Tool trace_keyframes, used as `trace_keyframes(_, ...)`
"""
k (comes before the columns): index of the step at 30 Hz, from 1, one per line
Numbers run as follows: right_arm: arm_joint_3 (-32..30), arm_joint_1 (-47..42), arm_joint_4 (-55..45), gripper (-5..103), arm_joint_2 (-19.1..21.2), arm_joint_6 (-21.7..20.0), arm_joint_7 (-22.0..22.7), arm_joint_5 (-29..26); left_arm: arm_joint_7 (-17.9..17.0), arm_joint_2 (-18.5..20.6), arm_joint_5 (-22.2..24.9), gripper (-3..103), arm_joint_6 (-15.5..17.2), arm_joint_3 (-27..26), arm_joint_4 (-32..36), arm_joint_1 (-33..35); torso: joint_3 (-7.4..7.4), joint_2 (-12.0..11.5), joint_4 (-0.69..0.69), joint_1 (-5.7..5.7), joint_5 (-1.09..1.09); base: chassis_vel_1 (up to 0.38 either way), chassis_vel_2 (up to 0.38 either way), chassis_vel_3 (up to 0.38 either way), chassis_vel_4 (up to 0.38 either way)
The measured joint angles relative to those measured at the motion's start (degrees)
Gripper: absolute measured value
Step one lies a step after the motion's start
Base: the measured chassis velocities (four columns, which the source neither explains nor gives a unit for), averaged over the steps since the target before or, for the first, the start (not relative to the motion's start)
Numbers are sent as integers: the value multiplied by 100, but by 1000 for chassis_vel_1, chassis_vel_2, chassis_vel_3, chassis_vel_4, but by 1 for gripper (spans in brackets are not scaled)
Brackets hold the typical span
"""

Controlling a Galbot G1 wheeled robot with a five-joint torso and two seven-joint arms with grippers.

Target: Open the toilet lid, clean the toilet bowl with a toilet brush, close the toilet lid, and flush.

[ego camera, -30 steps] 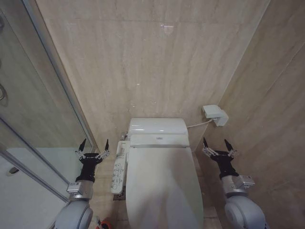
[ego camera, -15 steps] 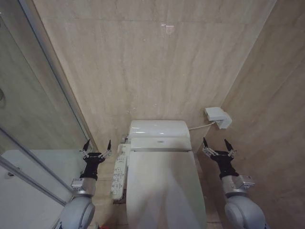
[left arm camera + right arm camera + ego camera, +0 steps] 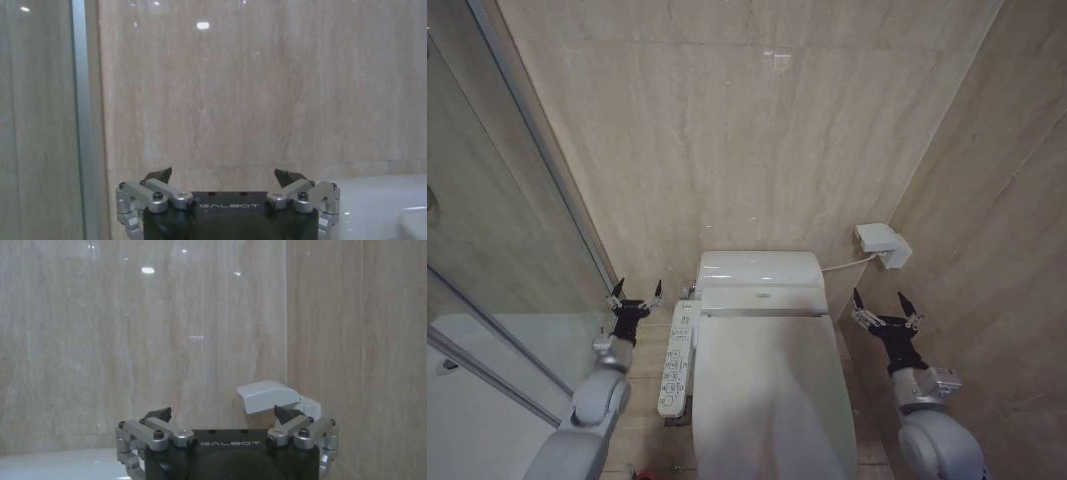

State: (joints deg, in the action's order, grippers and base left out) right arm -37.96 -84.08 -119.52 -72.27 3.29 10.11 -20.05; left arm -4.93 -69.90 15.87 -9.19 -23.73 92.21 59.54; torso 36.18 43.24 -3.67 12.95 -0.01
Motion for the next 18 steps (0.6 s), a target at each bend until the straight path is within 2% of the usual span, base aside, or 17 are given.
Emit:
trace_keyframes(5,-1,0,0,100,0,0,1,0,138,58,52,100,-162,131,-713,-519,0,0,2,0,0,0,0,0,0)
trace_keyframes(10,0,0,0,100,0,0,0,0,284,86,246,100,-180,332,-1196,-878,0,0,2,0,0,0,0,0,0)
trace_keyframes(13,0,0,0,100,0,0,0,0,479,105,472,100,-207,586,-1577,-1226,0,0,0,0,0,0,0,0,0)
trace_keyframes(18,0,0,0,100,0,0,0,0,745,183,517,98,-398,810,-1983,-1514,0,0,-1,1,0,0,0,0,0)
